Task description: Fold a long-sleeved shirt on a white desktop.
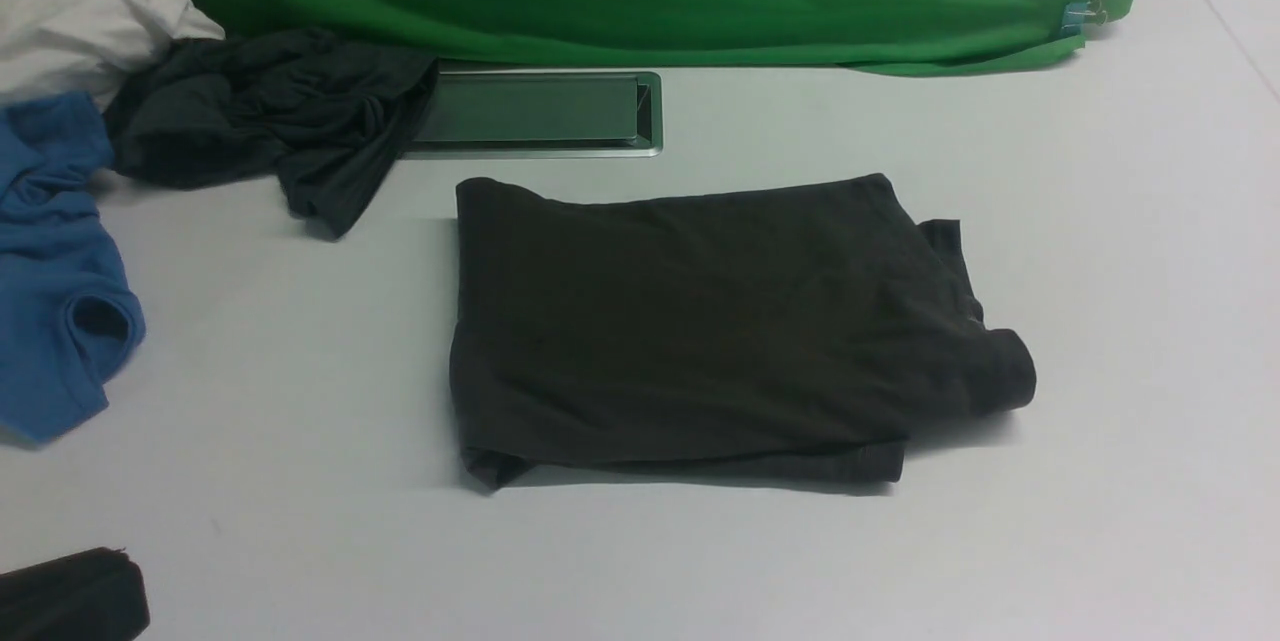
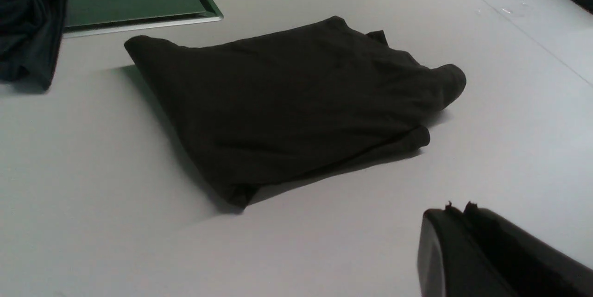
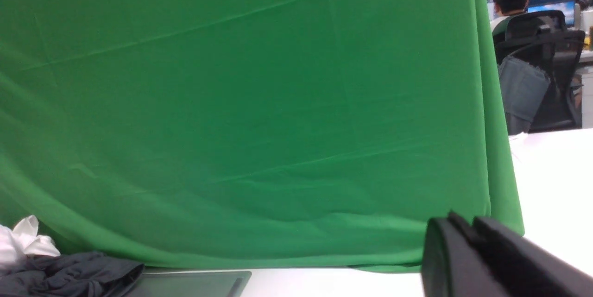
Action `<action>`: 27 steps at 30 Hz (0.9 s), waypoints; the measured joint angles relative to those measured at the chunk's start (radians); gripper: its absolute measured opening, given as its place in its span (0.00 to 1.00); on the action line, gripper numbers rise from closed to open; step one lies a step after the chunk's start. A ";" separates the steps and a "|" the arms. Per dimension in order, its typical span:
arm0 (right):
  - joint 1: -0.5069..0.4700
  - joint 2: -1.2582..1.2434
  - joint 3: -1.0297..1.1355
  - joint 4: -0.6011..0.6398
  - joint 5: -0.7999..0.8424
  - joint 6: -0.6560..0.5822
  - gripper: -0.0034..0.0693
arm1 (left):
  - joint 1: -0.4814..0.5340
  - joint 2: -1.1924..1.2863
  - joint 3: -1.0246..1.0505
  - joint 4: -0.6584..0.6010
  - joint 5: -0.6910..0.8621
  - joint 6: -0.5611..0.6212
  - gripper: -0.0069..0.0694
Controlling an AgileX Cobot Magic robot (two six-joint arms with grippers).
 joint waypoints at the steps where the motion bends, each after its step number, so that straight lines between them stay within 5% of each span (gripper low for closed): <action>1: 0.000 0.000 0.000 0.000 -0.001 0.000 0.12 | 0.000 0.000 0.000 0.000 0.000 0.000 0.11; 8: 0.000 0.000 0.000 0.000 -0.001 0.000 0.13 | 0.001 0.000 0.018 0.046 -0.034 0.078 0.11; 14: 0.000 0.000 0.001 0.000 -0.001 0.000 0.15 | 0.003 -0.047 0.190 0.222 -0.412 0.154 0.11; 20: 0.000 0.000 0.001 0.000 -0.001 0.000 0.17 | 0.001 -0.193 0.507 0.528 -0.700 -0.249 0.11; 27: 0.000 -0.002 0.001 0.000 -0.002 0.000 0.18 | 0.010 -0.222 0.697 0.530 -0.774 -0.299 0.11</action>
